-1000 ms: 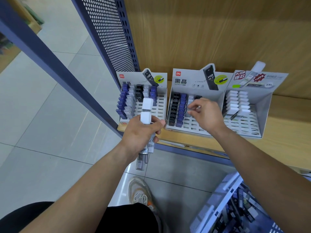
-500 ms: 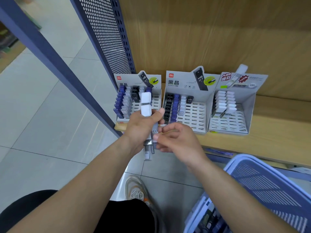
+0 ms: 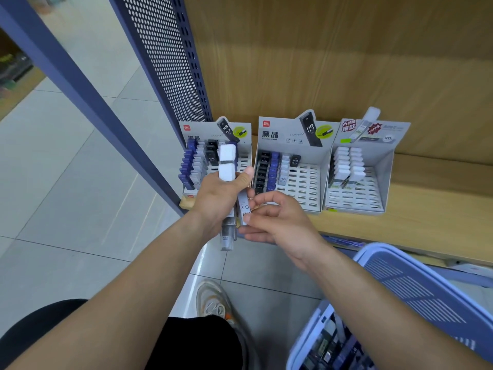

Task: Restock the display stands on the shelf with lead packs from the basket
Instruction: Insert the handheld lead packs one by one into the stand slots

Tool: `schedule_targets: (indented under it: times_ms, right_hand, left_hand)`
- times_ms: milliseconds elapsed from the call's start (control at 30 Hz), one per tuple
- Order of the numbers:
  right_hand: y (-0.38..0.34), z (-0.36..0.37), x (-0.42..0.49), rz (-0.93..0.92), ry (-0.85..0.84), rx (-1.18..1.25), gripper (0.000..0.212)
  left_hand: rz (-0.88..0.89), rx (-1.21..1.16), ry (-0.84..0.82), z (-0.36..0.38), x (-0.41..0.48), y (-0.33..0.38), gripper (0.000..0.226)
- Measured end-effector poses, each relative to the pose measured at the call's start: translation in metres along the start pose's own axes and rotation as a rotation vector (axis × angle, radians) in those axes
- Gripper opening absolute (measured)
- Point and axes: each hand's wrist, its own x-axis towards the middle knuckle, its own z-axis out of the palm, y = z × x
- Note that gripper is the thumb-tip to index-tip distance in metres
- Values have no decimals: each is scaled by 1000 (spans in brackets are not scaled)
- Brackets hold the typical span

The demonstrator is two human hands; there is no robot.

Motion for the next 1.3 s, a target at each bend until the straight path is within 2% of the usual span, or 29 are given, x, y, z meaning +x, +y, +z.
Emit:
schedule_targets:
  times_ms: [133, 300, 433, 533, 600, 700, 867, 1100, 1300]
  right_hand:
    - [1, -3, 2, 13, -1, -17, 30]
    - [2, -12, 5, -35, 53, -108, 23]
    - [-1, -29, 10, -136, 144, -171, 16]
    - [-5, -56, 24, -214, 238, -198, 17]
    - [-4, -79, 43, -250, 328, -288, 17]
    - [-1, -109, 73, -310, 398, -561, 13]
    - [3, -121, 109, -418, 368, -842, 13]
    - [3, -116, 129, -455, 294, -960, 12]
    - [3, -114, 137, -567, 130, -1173, 11]
  left_hand:
    - [9, 44, 1, -2, 5, -2, 31]
    - [32, 82, 48, 2, 7, -5, 31]
    - [56, 123, 175, -5, 14, -8, 33]
    - [43, 103, 147, -8, 13, -9, 32]
    - [38, 119, 124, -8, 11, -12, 31]
    - [17, 137, 103, -10, 9, -16, 28]
    - [16, 134, 103, -16, 12, -19, 28]
    - [-15, 111, 82, -17, 20, -23, 24]
    - [-23, 93, 69, -20, 22, -24, 28]
